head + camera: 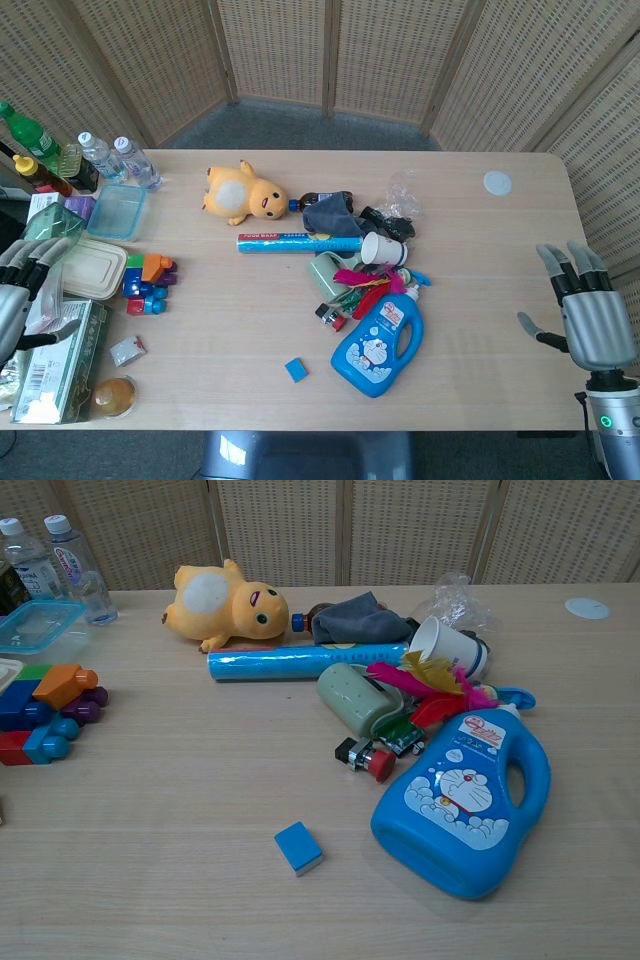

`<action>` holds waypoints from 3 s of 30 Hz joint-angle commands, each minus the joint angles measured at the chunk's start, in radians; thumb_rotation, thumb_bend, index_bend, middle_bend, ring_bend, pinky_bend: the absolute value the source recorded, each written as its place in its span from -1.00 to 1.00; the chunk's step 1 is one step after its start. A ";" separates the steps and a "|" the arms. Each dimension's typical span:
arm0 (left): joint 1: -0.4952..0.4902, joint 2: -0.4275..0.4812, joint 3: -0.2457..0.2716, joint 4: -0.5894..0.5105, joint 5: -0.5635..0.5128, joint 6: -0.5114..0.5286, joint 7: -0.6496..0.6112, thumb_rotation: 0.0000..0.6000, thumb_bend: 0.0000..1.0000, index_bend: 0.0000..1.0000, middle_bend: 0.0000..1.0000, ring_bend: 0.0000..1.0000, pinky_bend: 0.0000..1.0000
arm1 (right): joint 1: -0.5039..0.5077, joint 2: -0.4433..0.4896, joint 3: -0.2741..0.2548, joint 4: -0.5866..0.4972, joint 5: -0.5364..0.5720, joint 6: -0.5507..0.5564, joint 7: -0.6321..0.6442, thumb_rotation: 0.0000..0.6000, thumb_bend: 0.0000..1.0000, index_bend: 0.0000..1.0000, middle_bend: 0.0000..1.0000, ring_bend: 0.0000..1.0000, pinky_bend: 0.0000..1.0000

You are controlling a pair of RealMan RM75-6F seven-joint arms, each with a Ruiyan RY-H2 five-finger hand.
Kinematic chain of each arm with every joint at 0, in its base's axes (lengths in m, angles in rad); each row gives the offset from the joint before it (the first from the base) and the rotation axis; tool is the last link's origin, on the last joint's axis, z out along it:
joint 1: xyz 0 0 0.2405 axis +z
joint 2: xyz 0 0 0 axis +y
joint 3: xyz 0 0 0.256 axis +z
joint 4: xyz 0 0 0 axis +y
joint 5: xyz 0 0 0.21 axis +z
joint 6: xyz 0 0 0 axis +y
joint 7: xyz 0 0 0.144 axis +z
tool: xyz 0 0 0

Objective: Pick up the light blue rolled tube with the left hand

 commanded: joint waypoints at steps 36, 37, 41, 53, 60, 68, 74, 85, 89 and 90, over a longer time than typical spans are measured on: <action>-0.724 -0.731 -0.153 0.739 -0.421 -0.787 0.160 0.86 -0.39 -0.57 -0.64 -0.82 -1.00 | -0.070 0.050 -0.036 -0.027 -0.001 0.030 0.017 0.69 -0.53 -0.90 -0.68 -1.00 -1.00; -0.732 -0.754 -0.153 0.768 -0.419 -0.791 0.150 0.87 -0.39 -0.57 -0.63 -0.82 -1.00 | -0.072 0.052 -0.036 -0.029 0.001 0.032 0.017 0.69 -0.53 -0.90 -0.68 -1.00 -1.00; -0.759 -0.823 -0.160 0.856 -0.414 -0.808 0.114 0.88 -0.36 -0.56 -0.63 -0.82 -1.00 | -0.080 0.057 -0.035 -0.033 0.006 0.039 0.017 0.68 -0.52 -0.90 -0.68 -1.00 -1.00; -0.830 -0.965 -0.169 1.052 -0.374 -0.870 0.014 0.88 -0.29 -0.54 -0.64 -0.84 -0.96 | -0.105 0.077 -0.032 -0.038 0.023 0.058 0.028 0.69 -0.53 -0.91 -0.68 -1.00 -1.00; -0.834 -1.026 -0.159 1.142 -0.352 -0.891 -0.043 0.87 -0.28 -0.55 -0.69 -0.94 -0.97 | -0.110 0.078 -0.029 -0.031 0.032 0.056 0.042 0.68 -0.53 -0.91 -0.68 -1.00 -1.00; -0.819 -1.049 -0.141 1.167 -0.309 -0.895 -0.107 0.94 -0.27 -0.56 -0.75 -0.98 -0.87 | -0.112 0.079 -0.024 -0.028 0.035 0.055 0.050 0.68 -0.53 -0.91 -0.68 -1.00 -1.00; -0.797 -1.042 -0.140 1.139 -0.261 -0.824 -0.170 0.99 -0.26 -0.56 -0.76 -0.98 -0.80 | -0.113 0.079 -0.023 -0.030 0.031 0.056 0.050 0.68 -0.52 -0.92 -0.68 -1.00 -1.00; -0.764 -1.005 -0.125 1.052 -0.218 -0.763 -0.208 1.00 -0.26 -0.53 -0.74 -0.86 -0.61 | -0.126 0.085 -0.024 -0.032 0.026 0.070 0.057 0.68 -0.53 -0.92 -0.68 -1.00 -1.00; -0.744 -0.982 -0.127 1.018 -0.203 -0.713 -0.230 1.00 -0.26 -0.54 -0.77 -0.91 -0.66 | -0.127 0.086 -0.023 -0.030 0.027 0.070 0.063 0.68 -0.53 -0.92 -0.68 -1.00 -1.00; -0.742 -0.980 -0.128 1.017 -0.203 -0.708 -0.232 1.00 -0.26 -0.54 -0.79 -0.94 -0.69 | -0.126 0.086 -0.022 -0.030 0.027 0.069 0.064 0.68 -0.53 -0.92 -0.68 -1.00 -1.00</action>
